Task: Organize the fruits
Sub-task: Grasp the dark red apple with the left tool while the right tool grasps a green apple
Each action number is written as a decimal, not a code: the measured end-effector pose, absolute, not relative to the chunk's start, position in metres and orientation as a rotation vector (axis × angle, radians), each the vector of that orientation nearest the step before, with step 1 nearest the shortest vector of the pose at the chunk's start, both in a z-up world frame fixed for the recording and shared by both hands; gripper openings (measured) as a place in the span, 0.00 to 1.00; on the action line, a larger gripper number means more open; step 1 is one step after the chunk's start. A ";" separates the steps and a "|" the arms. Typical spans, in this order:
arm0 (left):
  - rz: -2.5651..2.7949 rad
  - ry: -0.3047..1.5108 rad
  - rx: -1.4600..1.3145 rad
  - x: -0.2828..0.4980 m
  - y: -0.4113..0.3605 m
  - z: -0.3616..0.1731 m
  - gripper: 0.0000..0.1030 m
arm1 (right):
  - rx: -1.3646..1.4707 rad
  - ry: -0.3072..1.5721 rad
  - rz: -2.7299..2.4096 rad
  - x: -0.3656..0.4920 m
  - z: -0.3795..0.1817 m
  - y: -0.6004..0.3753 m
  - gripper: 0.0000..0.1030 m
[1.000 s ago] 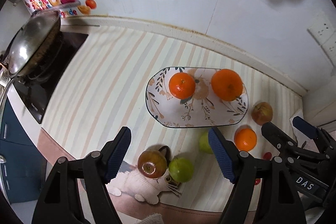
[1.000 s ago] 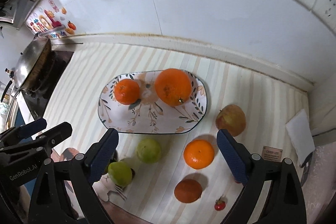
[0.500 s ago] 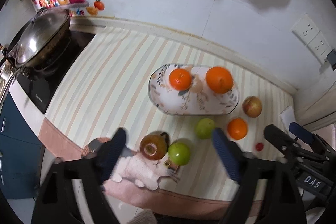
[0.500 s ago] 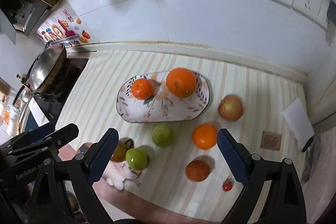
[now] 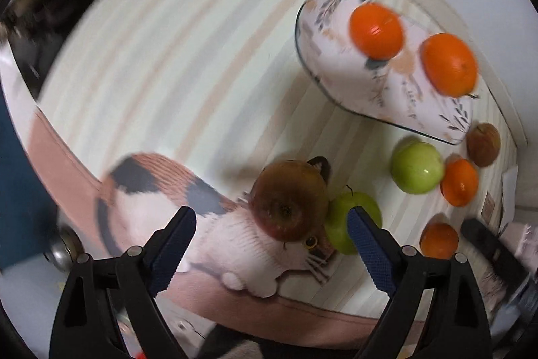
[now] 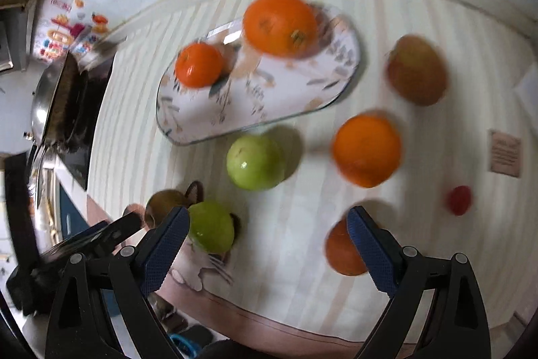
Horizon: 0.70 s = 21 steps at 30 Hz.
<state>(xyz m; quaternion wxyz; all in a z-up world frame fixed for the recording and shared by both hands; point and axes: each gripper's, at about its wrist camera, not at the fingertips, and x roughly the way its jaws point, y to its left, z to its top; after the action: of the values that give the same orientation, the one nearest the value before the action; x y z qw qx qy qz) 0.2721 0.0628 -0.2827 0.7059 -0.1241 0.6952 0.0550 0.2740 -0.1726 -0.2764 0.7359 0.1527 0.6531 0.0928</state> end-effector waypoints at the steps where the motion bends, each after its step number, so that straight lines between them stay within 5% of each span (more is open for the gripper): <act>1: 0.122 1.569 -0.295 0.275 0.063 -0.292 0.89 | 0.336 1.455 0.214 0.274 -0.284 -0.168 0.94; 4: 0.102 1.621 -0.335 0.283 0.062 -0.314 0.89 | 0.346 1.488 0.241 0.275 -0.300 -0.157 0.94; 7: 0.080 1.624 -0.351 0.285 0.060 -0.327 0.62 | 0.362 1.515 0.265 0.276 -0.311 -0.148 0.93; 21: 0.109 1.615 -0.376 0.254 0.092 -0.333 0.64 | 0.306 1.588 0.361 0.283 -0.343 -0.092 0.83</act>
<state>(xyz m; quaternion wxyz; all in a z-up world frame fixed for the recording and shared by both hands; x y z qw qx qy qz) 0.2540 0.0918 -0.3328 0.6742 -0.1669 0.7179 0.0485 0.2832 -0.0915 -0.3434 0.6761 0.1359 0.7061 0.1606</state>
